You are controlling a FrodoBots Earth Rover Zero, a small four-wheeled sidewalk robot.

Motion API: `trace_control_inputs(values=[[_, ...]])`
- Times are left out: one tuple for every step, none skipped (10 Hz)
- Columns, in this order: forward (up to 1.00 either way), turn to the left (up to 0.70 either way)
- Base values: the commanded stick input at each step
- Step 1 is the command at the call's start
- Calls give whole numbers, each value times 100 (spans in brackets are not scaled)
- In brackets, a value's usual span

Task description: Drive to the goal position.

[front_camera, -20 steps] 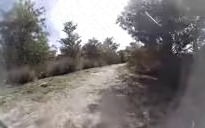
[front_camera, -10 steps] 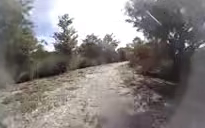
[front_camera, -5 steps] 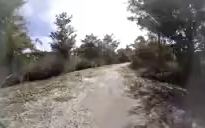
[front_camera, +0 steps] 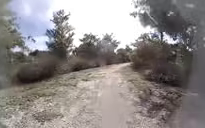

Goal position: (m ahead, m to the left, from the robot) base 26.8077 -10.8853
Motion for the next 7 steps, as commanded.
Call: trace_control_inputs(values=[[84, 0], [84, 0], [84, 0], [84, 0], [84, 0], [84, 0], [84, 0]])
